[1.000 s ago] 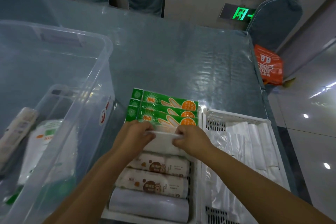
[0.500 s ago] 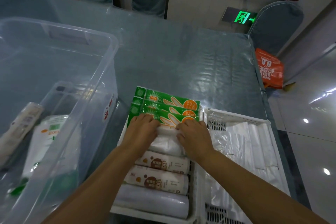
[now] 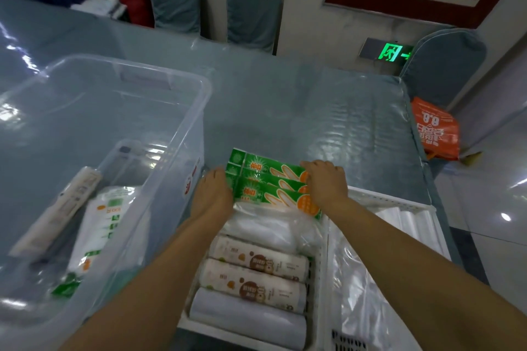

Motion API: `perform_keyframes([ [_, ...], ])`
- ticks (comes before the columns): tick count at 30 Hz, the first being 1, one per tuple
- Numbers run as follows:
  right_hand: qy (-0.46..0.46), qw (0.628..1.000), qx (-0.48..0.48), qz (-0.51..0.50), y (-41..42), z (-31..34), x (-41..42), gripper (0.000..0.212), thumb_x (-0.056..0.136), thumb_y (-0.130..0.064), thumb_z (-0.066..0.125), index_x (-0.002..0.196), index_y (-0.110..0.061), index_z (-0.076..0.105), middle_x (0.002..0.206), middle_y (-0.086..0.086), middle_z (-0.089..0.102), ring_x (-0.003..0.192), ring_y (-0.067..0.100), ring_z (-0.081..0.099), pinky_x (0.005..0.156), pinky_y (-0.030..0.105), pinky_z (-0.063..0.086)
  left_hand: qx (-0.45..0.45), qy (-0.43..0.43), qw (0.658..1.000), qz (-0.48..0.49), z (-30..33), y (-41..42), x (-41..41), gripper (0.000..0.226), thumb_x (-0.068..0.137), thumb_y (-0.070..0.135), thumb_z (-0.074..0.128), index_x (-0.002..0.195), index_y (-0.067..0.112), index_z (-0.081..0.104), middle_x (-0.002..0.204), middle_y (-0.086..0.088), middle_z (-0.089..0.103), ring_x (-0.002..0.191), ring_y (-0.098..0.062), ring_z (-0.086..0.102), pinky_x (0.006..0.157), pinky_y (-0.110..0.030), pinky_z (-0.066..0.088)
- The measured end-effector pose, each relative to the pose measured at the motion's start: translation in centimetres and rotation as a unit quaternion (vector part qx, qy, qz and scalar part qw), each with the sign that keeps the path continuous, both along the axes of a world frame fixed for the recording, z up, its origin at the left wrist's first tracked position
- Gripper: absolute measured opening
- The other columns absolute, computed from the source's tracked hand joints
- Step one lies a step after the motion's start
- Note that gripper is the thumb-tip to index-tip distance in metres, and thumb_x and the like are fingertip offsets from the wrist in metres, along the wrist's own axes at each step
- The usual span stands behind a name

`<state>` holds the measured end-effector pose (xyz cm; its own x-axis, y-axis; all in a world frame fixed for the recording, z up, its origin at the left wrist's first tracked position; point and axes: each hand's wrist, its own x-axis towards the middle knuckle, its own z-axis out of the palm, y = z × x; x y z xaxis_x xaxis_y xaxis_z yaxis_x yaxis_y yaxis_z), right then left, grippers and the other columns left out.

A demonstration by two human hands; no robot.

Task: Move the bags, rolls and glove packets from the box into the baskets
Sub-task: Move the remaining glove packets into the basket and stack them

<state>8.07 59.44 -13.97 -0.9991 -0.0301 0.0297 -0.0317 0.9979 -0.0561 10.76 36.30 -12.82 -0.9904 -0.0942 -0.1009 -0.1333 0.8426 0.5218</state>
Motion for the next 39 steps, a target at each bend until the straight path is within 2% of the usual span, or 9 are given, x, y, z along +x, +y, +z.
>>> perform_keyframes([
  [6,0.015,1.0,-0.008,0.005,0.7,-0.6,-1.4,0.028,0.087,-0.02,0.055,0.113,-0.027,0.063,0.101,0.006,0.066,0.096,0.026,0.055,0.081,0.036,0.036,0.123,-0.01,0.992,-0.002,-1.1,0.2,-2.4,0.02,0.093,0.011,0.04,0.102,0.011,0.057,0.097,-0.014,0.066,0.087,-0.03,0.061,0.08,-0.047,0.052],
  [12,0.005,0.999,-0.005,0.044,1.2,-1.0,-1.3,0.025,0.089,-0.025,0.053,0.11,-0.029,0.066,0.094,0.006,0.064,0.081,0.027,0.06,0.076,0.033,0.034,-0.009,0.023,1.0,-0.008,-2.5,0.0,-2.7,0.023,0.089,0.007,0.047,0.105,0.008,0.064,0.096,-0.02,0.064,0.085,-0.033,0.058,0.075,-0.041,0.05],
  [16,-0.007,0.998,0.005,0.055,1.2,-1.0,-1.4,0.026,0.092,-0.023,0.051,0.112,-0.029,0.066,0.092,0.006,0.063,0.079,0.025,0.059,0.076,0.033,0.032,-0.055,0.005,0.998,-0.007,-2.5,-0.3,-2.7,0.022,0.09,0.011,0.048,0.105,0.008,0.063,0.103,-0.022,0.059,0.095,-0.037,0.054,0.078,-0.041,0.048],
  [22,-0.005,0.999,0.007,0.043,0.8,-0.5,-1.1,0.025,0.092,-0.026,0.051,0.112,-0.028,0.066,0.095,0.004,0.063,0.086,0.023,0.057,0.076,0.033,0.032,-0.079,-0.037,0.996,-0.009,-0.5,0.5,-2.4,0.017,0.091,0.012,0.045,0.099,0.006,0.058,0.104,-0.017,0.062,0.094,-0.032,0.057,0.068,-0.035,0.043],
  [27,0.05,0.996,-0.077,0.016,-0.3,1.5,0.1,0.026,0.089,-0.016,0.053,0.11,-0.025,0.066,0.109,0.004,0.065,0.102,0.024,0.053,0.086,0.037,0.034,-0.07,0.048,0.996,-0.036,3.4,1.5,-0.9,0.019,0.086,0.011,0.048,0.101,0.01,0.059,0.1,-0.014,0.066,0.09,-0.032,0.06,0.069,-0.034,0.042],
  [29,0.085,0.987,-0.138,0.017,-1.3,3.2,0.7,0.024,0.088,-0.013,0.053,0.105,-0.021,0.068,0.104,0.004,0.067,0.098,0.024,0.056,0.085,0.036,0.034,-0.056,0.072,0.995,-0.049,5.6,1.7,-0.2,0.027,0.087,0.015,0.047,0.111,0.015,0.059,0.105,-0.013,0.066,0.096,-0.034,0.06,0.074,-0.035,0.044],
  [32,0.131,0.971,-0.198,0.031,-3.3,6.5,1.7,0.02,0.087,-0.012,0.056,0.099,-0.017,0.071,0.098,0.004,0.069,0.091,0.022,0.061,0.085,0.036,0.038,-0.037,0.129,0.989,-0.058,9.6,1.1,0.7,0.023,0.086,0.019,0.048,0.103,0.02,0.063,0.101,-0.011,0.068,0.095,-0.034,0.06,0.076,-0.035,0.046],
  [35,0.172,0.956,-0.234,0.041,-6.1,9.8,2.8,0.018,0.086,-0.01,0.057,0.096,-0.015,0.072,0.097,0.005,0.071,0.089,0.022,0.063,0.085,0.037,0.045,-0.026,0.178,0.981,-0.072,13.4,-1.4,1.6,0.018,0.085,0.024,0.049,0.097,0.021,0.063,0.095,-0.006,0.07,0.091,-0.031,0.061,0.076,-0.035,0.049],
  [39,0.2,0.946,-0.246,0.069,-11.6,13.3,4.1,0.018,0.083,-0.008,0.059,0.094,-0.014,0.072,0.097,0.005,0.072,0.088,0.023,0.064,0.078,0.027,0.044,-0.038,0.207,0.974,-0.083,16.8,-7.0,2.2,0.02,0.087,0.027,0.048,0.102,0.026,0.062,0.098,-0.003,0.069,0.092,-0.028,0.06,0.075,-0.033,0.045],
])
